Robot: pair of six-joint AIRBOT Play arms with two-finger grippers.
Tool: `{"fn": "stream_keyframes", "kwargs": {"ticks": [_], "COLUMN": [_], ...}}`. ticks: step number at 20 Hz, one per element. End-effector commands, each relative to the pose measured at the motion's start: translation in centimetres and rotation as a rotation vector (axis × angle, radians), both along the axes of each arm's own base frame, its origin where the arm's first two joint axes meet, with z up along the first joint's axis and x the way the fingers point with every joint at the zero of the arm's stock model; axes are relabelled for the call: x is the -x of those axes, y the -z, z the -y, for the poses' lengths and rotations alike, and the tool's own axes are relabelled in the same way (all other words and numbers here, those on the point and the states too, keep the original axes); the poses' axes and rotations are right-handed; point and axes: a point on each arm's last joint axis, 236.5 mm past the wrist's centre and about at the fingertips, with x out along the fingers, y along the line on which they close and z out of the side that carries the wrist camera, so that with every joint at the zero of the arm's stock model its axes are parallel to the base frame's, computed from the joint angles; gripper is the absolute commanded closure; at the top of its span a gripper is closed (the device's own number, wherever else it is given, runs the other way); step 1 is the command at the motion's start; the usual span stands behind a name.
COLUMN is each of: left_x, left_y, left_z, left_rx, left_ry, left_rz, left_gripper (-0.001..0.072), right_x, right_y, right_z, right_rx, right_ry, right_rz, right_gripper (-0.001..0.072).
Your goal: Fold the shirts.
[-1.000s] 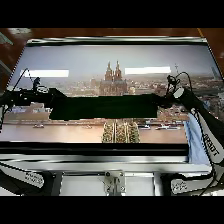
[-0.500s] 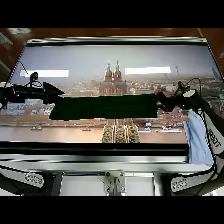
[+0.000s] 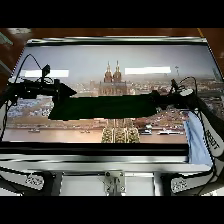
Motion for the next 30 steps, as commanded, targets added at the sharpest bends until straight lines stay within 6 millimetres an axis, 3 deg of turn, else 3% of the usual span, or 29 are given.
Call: {"fn": "stream_keyframes", "kwargs": {"ticks": [1,3,4,7,13,18,21,24,26,28,30], "left_x": [-1.3,-1.3,-0.9,0.6,3.3,8.9,8.7,6.3,3.4,1.0,-1.0], "left_y": [1.9,3.7,4.5,6.6,7.5,12.2,12.5,9.0,3.9,-1.8,-7.2], "left_z": [4.1,7.2,8.6,12.0,20.3,26.9,28.8,27.3,25.0,21.3,15.9], "left_rx": [-0.071,-0.116,-0.141,-0.232,-0.265,-0.279,-0.206,-0.156,-0.133,-0.137,-0.187], "left_ry": [-0.025,-0.04,-0.028,0.041,0.068,0.116,0.039,0.027,-0.011,-0.06,-0.128], "left_rz": [0.059,0.071,0.083,0.129,0.181,0.053,-0.029,0.074,0.23,0.391,0.541], "left_gripper": [0.0577,0.0596,0.0668,0.0667,0.0667,0.0666,0.0667,0.0668,0.0668,0.0668,0.0668], "right_x": [0.2,1.3,2.1,4.9,10.5,12.8,14.0,14.3,14.2,13.9,13.2], "right_y": [-6.8,-11.4,-13.4,-18.0,-23.6,-27.4,-28.9,-29.1,-29.2,-28.9,-28.2], "right_z": [-0.8,-1.5,-1.9,-2.9,-4.7,-5.0,-5.3,-5.2,-5.2,-5.6,-7.1], "right_rx": [0.0,-0.015,-0.031,-0.054,-0.089,-0.093,-0.113,-0.118,-0.118,-0.098,-0.065], "right_ry": [-0.05,-0.072,-0.076,-0.101,-0.177,-0.156,-0.133,-0.12,-0.117,-0.109,-0.118], "right_rz": [0.139,0.202,0.219,0.247,0.271,0.348,0.359,0.349,0.352,0.354,0.365], "right_gripper": [0.0651,0.0651,0.0651,0.0651,0.0651,0.0651,0.065,0.0651,0.0651,0.0651,0.0651]}}
